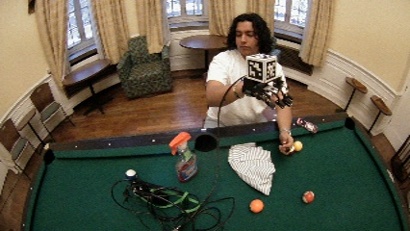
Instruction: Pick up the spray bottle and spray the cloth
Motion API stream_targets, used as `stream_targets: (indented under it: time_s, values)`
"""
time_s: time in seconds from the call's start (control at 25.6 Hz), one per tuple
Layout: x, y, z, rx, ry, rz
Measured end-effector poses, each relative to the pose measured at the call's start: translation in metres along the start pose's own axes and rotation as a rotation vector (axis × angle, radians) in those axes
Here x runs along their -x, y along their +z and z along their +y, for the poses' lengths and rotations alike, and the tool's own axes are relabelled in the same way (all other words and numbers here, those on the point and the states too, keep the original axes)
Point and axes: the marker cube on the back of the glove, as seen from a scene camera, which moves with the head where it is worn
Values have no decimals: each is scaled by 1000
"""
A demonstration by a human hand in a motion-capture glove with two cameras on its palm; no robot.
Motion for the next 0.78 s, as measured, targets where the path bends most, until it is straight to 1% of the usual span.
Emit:
stream_targets:
  time_s: [0.35, 0.78]
  values:
    - [-7, -11, 5, -33, 9, 18]
    - [-47, -3, 35, -29, 138, 43]
